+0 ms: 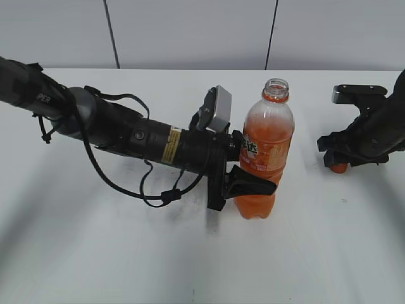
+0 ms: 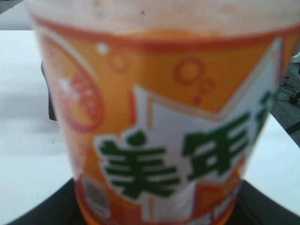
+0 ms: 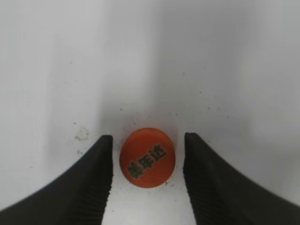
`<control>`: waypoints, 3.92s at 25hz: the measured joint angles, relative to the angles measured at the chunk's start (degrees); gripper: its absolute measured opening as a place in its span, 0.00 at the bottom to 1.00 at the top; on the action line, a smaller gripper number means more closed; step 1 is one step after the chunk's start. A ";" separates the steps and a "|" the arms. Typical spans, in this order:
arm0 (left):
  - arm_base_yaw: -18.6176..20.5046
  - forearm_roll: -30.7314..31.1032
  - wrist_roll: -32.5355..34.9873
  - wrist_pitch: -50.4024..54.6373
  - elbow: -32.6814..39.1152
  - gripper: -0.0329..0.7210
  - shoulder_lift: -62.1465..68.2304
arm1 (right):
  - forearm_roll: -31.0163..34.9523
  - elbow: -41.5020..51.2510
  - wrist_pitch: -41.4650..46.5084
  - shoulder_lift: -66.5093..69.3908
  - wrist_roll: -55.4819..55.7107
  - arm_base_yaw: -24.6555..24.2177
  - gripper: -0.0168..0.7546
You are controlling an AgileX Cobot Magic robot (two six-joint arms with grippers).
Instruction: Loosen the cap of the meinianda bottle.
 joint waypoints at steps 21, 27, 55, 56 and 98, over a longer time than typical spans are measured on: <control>7.46 11.16 -2.91 -5.70 0.18 0.78 0.51 | 0.37 0.05 6.57 -5.13 -1.20 0.00 0.70; 12.45 21.02 -9.80 -4.13 0.23 0.77 -0.70 | 0.31 0.05 6.34 -8.66 -1.71 0.00 0.70; 16.71 -34.27 22.66 99.58 0.35 0.63 -19.83 | -21.75 -6.34 -4.20 -19.98 5.12 -3.00 0.70; 17.02 -40.73 26.87 101.81 0.35 0.63 -20.06 | -21.75 -7.49 -1.39 -19.98 7.05 -3.47 0.70; 19.92 -79.04 47.35 132.16 25.10 0.62 -93.01 | -6.06 15.62 48.04 -78.13 -2.40 -4.26 0.70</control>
